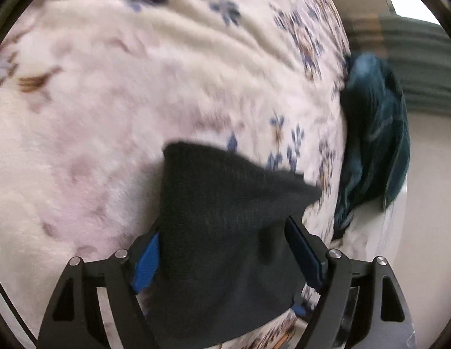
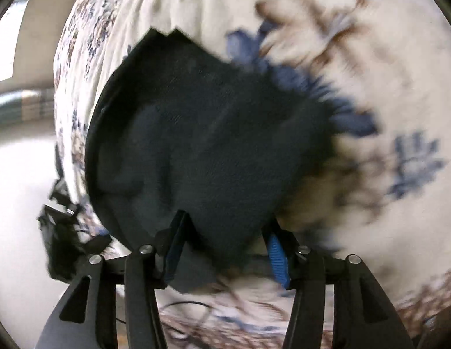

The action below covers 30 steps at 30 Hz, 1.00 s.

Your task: Fold small clothes

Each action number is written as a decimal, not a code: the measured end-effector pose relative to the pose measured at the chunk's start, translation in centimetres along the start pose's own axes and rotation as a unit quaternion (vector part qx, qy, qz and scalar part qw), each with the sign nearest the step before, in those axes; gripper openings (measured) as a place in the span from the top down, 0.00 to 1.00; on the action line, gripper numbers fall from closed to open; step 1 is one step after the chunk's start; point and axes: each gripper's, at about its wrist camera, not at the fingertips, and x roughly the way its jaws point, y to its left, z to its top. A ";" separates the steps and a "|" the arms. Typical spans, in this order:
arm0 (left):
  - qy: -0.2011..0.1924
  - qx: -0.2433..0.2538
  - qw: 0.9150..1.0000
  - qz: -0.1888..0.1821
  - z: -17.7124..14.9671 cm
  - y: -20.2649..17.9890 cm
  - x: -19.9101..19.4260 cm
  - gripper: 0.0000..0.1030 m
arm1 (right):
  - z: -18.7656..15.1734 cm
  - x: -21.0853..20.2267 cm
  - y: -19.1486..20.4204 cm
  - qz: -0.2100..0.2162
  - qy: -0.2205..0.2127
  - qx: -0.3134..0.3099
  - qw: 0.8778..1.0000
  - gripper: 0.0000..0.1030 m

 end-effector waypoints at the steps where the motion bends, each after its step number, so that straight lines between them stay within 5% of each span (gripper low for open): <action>1: -0.012 -0.006 1.000 0.003 0.5 0.0 0.1 0.23 | -0.3 -1.0 -0.8 -0.013 -0.005 -0.008 1.000 0.46; 6: -0.047 0.000 0.999 0.022 3.3 0.0 1.8 0.25 | 2.8 -6.8 -0.8 -0.041 -0.062 -0.039 0.996 0.46; 8: -0.060 0.007 0.998 0.007 3.7 0.0 1.7 0.47 | 5.3 -7.9 0.9 -0.025 -0.086 -0.069 0.994 0.46; 11: -0.068 0.027 0.997 0.008 3.9 -0.5 1.6 0.61 | 9.2 -7.6 3.3 -0.005 -0.108 -0.109 0.988 0.46; 14: -0.072 0.022 0.997 0.002 3.7 0.2 0.9 0.63 | 12.9 -4.8 5.1 0.008 -0.078 -0.146 0.986 0.45; 19: -0.063 0.013 0.998 -0.002 3.8 0.7 0.6 0.62 | 17.2 2.0 9.6 -0.010 0.000 -0.252 0.968 0.46; 20: -0.061 0.016 0.998 0.003 3.8 0.7 0.4 0.62 | 17.0 2.1 9.9 -0.015 -0.003 -0.266 0.964 0.53; 21: -0.058 0.020 0.998 0.008 3.7 0.6 0.2 0.61 | 16.9 1.9 10.8 -0.017 -0.023 -0.288 0.957 0.82; 22: -0.062 0.028 0.997 0.020 3.5 0.5 -0.3 0.61 | 16.9 1.6 11.3 -0.023 -0.037 -0.297 0.954 0.94; 24: -0.078 0.050 0.994 0.054 2.7 0.3 -1.4 0.58 | 17.0 0.9 11.9 -0.021 -0.060 -0.291 0.955 0.94; 26: -0.101 0.069 0.987 0.099 1.1 0.2 -2.9 0.30 | 17.2 -0.1 12.1 -0.016 -0.080 -0.274 0.958 0.94; 30: -0.114 0.077 0.970 0.201 -1.9 1.6 -4.2 0.26 | 17.9 -0.7 11.7 -0.043 -0.104 -0.241 0.964 0.95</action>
